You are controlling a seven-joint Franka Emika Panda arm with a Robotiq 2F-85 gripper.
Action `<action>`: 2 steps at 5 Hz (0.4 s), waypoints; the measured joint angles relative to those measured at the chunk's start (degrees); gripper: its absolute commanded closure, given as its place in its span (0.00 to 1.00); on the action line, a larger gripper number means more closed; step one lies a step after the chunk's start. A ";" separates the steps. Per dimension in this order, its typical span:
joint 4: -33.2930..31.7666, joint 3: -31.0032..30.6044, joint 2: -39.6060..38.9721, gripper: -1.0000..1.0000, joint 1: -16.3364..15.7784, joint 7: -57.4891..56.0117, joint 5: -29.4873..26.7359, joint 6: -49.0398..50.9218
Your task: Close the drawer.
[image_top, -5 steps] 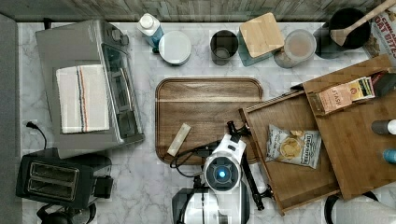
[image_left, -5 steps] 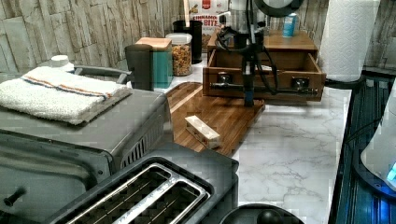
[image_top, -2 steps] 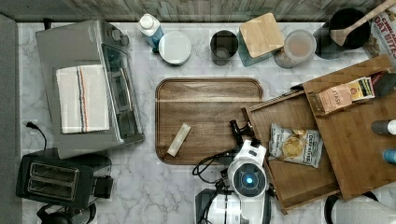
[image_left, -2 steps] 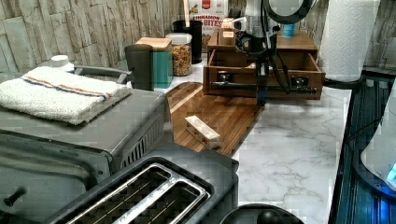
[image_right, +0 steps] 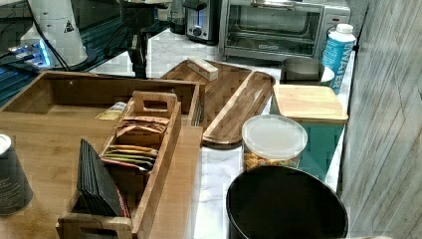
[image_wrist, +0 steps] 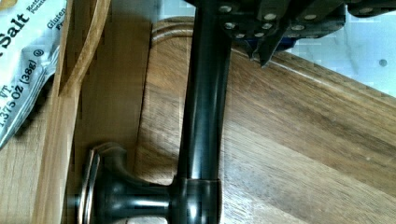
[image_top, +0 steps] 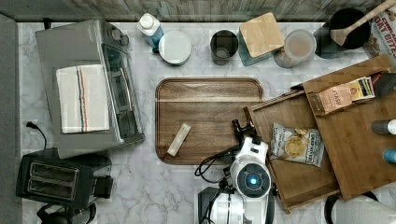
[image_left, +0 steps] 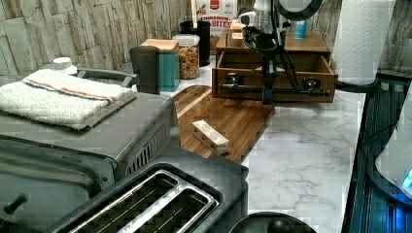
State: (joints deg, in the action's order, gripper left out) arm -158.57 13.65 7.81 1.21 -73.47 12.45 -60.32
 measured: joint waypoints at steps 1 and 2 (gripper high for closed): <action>2.69 1.57 -2.82 1.00 0.05 -0.45 -1.79 0.22; 8.50 4.12 -8.33 1.00 -0.02 -8.73 -5.74 3.75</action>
State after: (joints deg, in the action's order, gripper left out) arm -150.07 17.77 -0.52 1.19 -82.19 6.71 -56.57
